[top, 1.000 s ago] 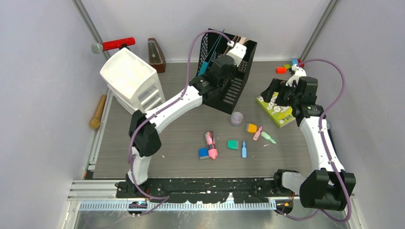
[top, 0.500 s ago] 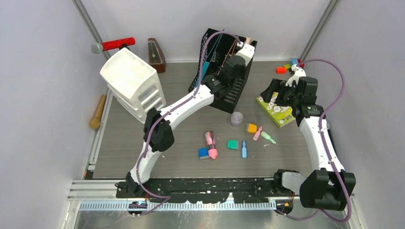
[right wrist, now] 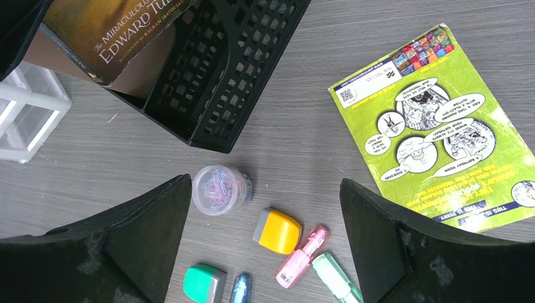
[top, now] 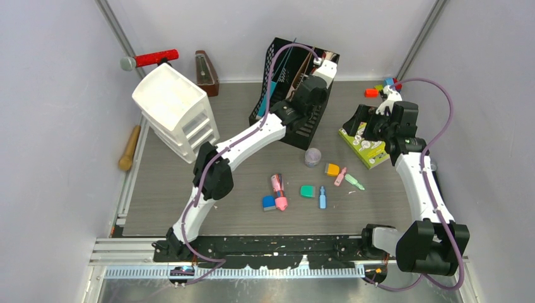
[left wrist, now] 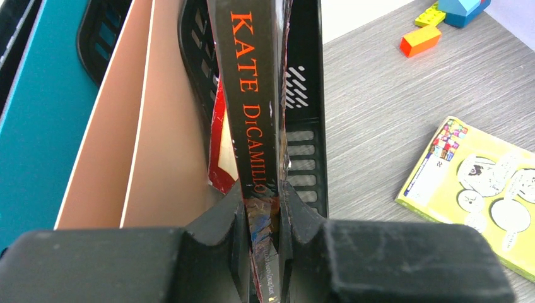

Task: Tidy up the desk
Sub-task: Place the book in the storage box.

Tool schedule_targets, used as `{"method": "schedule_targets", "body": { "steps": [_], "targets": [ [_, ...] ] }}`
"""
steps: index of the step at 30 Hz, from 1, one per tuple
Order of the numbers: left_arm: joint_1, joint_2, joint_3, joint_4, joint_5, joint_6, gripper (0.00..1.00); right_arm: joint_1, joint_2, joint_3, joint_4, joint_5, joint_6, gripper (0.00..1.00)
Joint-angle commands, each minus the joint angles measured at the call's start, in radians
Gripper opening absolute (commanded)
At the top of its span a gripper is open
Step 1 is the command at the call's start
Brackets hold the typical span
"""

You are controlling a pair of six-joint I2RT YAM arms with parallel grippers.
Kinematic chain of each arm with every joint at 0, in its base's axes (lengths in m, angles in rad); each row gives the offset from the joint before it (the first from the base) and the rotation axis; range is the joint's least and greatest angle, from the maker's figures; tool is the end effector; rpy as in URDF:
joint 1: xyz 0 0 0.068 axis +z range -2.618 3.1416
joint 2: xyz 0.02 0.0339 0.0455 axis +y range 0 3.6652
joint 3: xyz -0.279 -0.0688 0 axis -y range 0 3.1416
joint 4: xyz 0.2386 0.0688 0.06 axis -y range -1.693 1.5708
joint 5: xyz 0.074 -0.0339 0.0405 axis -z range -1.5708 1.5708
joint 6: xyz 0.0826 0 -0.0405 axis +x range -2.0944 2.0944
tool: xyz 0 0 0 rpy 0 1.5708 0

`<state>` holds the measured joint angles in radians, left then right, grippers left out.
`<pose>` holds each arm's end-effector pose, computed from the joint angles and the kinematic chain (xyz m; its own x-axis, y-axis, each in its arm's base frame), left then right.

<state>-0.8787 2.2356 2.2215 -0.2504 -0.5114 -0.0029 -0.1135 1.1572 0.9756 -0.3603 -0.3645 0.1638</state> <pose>0.3965 -0.4150 0.3515 -0.1679 0.1986 -0.9656 0.3695 0.9208 0.1251 0.2844 -0.0028 0.3069 -0.5378 0.2146 -0.8153 -0.1114 0.9405 0.3211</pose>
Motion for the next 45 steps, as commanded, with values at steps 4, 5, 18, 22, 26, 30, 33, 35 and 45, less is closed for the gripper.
{"method": "schedule_targets", "body": {
  "steps": [4, 5, 18, 22, 26, 30, 33, 35, 45],
  "targets": [
    [-0.014, -0.023, 0.023, 0.058, -0.023, -0.051, 0.0, -0.003, 0.011, 0.013, 0.021, -0.023, -0.008, 0.94],
    [-0.021, -0.029, 0.016, 0.05, -0.027, -0.051, 0.0, -0.003, 0.014, 0.014, 0.018, -0.024, -0.008, 0.94],
    [-0.079, -0.102, -0.035, 0.028, -0.126, -0.018, 0.0, -0.003, 0.029, 0.018, 0.008, -0.038, -0.015, 0.94],
    [-0.064, -0.099, -0.054, 0.081, -0.122, -0.003, 0.0, -0.003, 0.022, 0.017, 0.006, -0.04, -0.014, 0.94],
    [-0.03, -0.078, -0.048, 0.129, -0.075, -0.013, 0.0, -0.003, 0.015, 0.015, 0.007, -0.04, -0.014, 0.94],
    [0.022, -0.049, -0.05, 0.192, 0.026, -0.044, 0.0, -0.003, 0.017, 0.015, 0.007, -0.042, -0.012, 0.94],
    [0.058, -0.022, -0.028, 0.201, 0.103, -0.091, 0.0, -0.003, 0.02, 0.015, 0.007, -0.042, -0.014, 0.94],
    [0.073, -0.006, -0.009, 0.196, 0.148, -0.113, 0.0, -0.003, 0.022, 0.016, 0.006, -0.042, -0.016, 0.94],
    [0.051, -0.007, 0.044, 0.07, 0.118, -0.065, 0.0, -0.003, 0.049, 0.023, -0.001, -0.042, -0.028, 0.94]
  ]
}}
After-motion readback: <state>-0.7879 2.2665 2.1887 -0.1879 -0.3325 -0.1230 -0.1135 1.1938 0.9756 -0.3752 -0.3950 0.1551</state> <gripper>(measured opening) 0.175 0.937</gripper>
